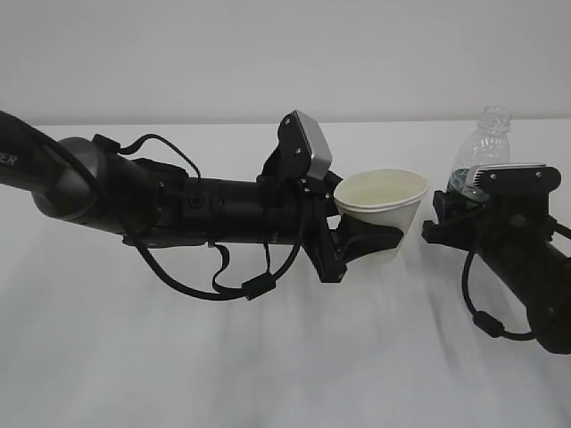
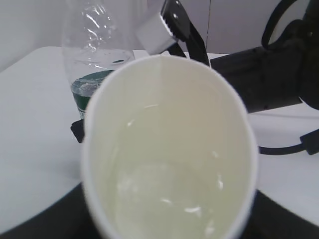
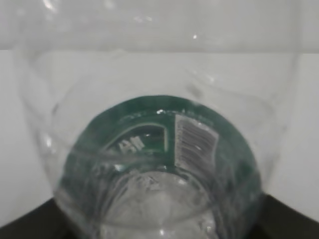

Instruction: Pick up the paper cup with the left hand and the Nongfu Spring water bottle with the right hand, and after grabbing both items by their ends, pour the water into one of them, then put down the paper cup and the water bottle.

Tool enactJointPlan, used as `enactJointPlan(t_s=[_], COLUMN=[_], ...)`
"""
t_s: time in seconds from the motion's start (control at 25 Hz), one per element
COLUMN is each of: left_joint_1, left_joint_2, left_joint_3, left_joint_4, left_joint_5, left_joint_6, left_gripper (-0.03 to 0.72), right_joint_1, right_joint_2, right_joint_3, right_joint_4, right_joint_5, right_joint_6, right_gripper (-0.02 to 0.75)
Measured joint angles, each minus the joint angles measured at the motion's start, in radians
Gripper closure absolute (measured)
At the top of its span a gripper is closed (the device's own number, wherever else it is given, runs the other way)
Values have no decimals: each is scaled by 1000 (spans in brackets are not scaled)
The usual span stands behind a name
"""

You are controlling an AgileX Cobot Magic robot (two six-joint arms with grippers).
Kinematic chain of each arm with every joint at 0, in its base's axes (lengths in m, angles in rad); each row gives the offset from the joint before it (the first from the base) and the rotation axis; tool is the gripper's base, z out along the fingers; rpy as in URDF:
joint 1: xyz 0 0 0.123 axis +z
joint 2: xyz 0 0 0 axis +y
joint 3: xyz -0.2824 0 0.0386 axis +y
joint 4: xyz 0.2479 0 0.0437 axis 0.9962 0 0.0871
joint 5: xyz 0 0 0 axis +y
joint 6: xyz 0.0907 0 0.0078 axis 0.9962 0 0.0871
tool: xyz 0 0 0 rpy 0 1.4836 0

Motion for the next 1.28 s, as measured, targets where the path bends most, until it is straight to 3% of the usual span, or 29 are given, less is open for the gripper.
enactJointPlan(t_s=[1.28], left_joint_1=[0], left_joint_2=[0], left_joint_3=[0], left_joint_4=[0], left_joint_5=[0], left_joint_6=[0], left_gripper=[288], right_joint_1=[0], right_joint_2=[100], right_joint_3=[-72], right_joint_4=[0], right_joint_5=[0], right_joint_6=[-14], right_gripper=[309])
